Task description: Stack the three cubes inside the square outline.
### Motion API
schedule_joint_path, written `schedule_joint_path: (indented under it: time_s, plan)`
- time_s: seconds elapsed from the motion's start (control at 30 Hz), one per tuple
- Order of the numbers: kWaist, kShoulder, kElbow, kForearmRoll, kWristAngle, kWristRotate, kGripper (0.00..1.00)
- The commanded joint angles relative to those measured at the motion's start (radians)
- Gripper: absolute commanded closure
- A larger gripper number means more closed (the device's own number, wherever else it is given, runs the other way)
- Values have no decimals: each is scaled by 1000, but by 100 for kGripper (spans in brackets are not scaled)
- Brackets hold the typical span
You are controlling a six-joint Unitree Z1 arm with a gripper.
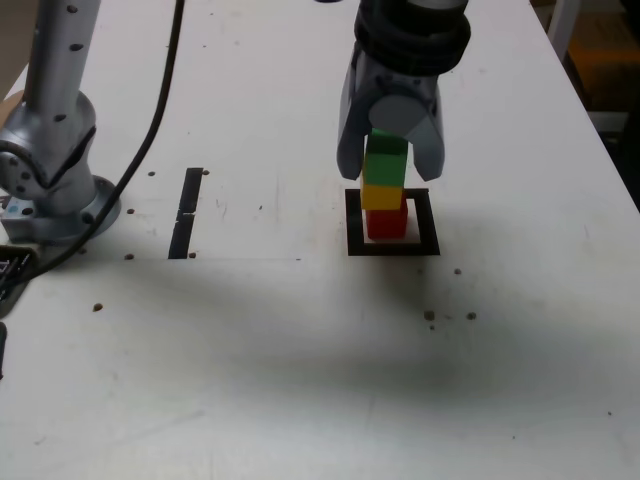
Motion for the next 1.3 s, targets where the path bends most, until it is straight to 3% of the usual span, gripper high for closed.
schedule_joint_path:
  time_s: [0.0, 0.43, 0.6, 0.8, 1.07, 1.27]
  plan:
    - [2, 3, 2, -5, 0, 1, 32]
    - [6, -40, 9, 3, 26, 0, 28]
    - [7, -107, -6, 40, 52, -7, 27]
    - [20, -253, -8, 137, 108, -27, 27]
    - [86, -390, 158, 150, 118, -29, 27]
    - [123, -451, 380, 62, 100, -22, 27]
